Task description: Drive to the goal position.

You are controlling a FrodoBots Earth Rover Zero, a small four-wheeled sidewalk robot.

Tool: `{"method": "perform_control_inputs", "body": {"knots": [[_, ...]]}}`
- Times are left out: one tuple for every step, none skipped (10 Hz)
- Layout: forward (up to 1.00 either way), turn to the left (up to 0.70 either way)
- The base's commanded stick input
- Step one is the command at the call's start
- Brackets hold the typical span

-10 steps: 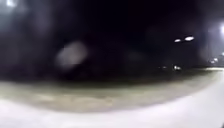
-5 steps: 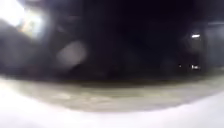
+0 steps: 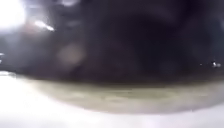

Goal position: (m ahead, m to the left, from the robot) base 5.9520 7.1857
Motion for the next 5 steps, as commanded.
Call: {"method": "perform_control_inputs", "body": {"knots": [[0.0, 0.45], [0.0, 0.45], [0.0, 0.45], [0.0, 0.45], [0.0, 0.45]]}}
